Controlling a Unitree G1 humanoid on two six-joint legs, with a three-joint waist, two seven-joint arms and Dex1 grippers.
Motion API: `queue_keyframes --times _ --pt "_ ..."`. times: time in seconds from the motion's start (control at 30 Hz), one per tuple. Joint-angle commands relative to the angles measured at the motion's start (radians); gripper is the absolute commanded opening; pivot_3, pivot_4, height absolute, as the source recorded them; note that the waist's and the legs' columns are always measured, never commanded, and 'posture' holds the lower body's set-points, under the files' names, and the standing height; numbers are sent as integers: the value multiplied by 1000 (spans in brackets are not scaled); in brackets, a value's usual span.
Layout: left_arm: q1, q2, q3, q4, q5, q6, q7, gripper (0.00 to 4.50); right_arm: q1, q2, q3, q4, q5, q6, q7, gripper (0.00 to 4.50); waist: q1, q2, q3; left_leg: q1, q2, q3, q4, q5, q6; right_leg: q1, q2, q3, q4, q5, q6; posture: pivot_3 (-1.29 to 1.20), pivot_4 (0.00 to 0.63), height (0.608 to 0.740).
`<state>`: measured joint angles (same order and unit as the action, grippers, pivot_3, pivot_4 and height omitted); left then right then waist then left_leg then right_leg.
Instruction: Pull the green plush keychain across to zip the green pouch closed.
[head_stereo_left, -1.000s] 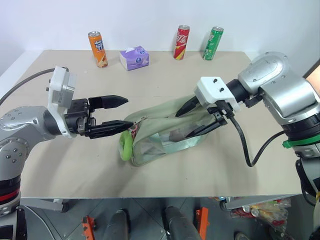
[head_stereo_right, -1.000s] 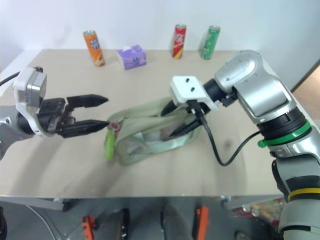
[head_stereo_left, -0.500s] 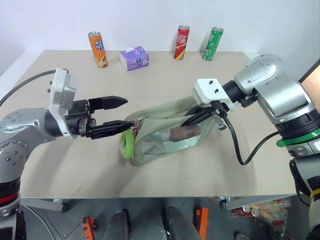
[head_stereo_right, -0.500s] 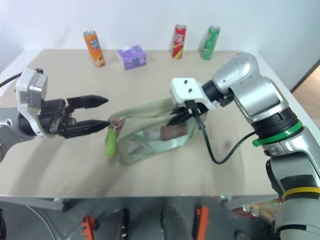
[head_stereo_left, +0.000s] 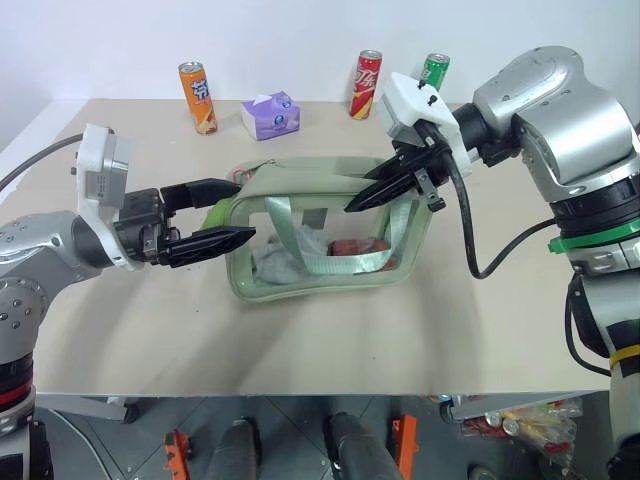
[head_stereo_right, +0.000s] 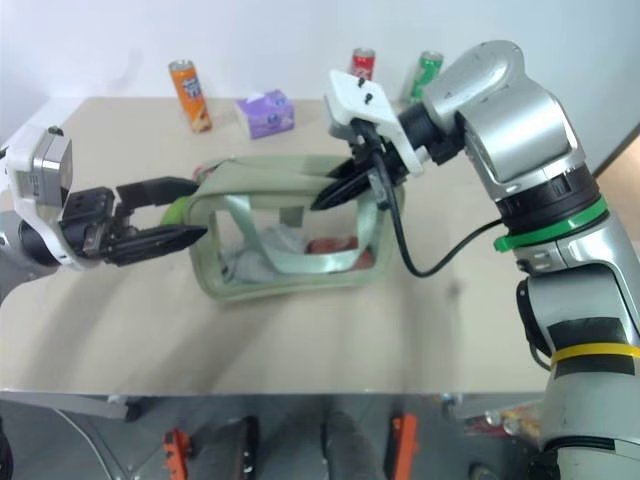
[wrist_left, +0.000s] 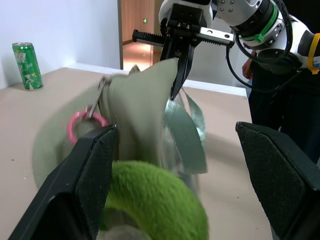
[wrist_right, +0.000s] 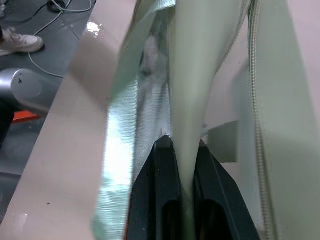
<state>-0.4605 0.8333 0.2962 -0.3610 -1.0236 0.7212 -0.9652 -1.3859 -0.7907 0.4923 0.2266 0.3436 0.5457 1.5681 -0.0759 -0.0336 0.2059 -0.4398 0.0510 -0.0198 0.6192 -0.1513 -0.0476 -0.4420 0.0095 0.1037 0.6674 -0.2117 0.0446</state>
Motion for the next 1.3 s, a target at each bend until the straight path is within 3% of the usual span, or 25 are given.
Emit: queue_keyframes --times 0.03,0.37,0.5,0.67,1.0,1.3 --pt "-4 2 29 -20 -18 -5 8 3938 -49 4 -28 4 -6 -20 46 75 0 0 0 0 0 0 0 0 0 0 0 0 0 0 0 0 150 740" --pt "28 69 93 -28 7 -15 5 3938 -67 103 -4 218 -252 -181 -22 75 -4 0 0 1 1 0 0 0 0 0 0 0 0 1 0 0 150 740" --pt "92 124 209 -25 -10 -1 -22 3938 -102 158 -13 366 -338 -233 -82 75 -9 0 0 0 1 1 -1 0 0 -1 0 0 0 0 0 0 150 740" --pt "114 125 223 -41 -20 -6 -3 3938 -144 217 -40 451 -365 -231 -101 75 -9 0 0 1 1 0 -2 0 0 -1 0 -1 0 0 -2 0 150 740" --pt "146 94 212 -62 -29 -8 20 3938 -90 214 -93 284 -320 -56 -21 75 -6 0 0 0 1 0 -2 0 0 -1 1 -2 1 0 -1 0 150 740" --pt "121 87 190 -31 -22 -19 9 3938 -5 201 -114 120 -289 89 -56 75 -5 0 0 0 1 0 -2 0 0 -1 1 -2 0 0 -2 0 150 740"
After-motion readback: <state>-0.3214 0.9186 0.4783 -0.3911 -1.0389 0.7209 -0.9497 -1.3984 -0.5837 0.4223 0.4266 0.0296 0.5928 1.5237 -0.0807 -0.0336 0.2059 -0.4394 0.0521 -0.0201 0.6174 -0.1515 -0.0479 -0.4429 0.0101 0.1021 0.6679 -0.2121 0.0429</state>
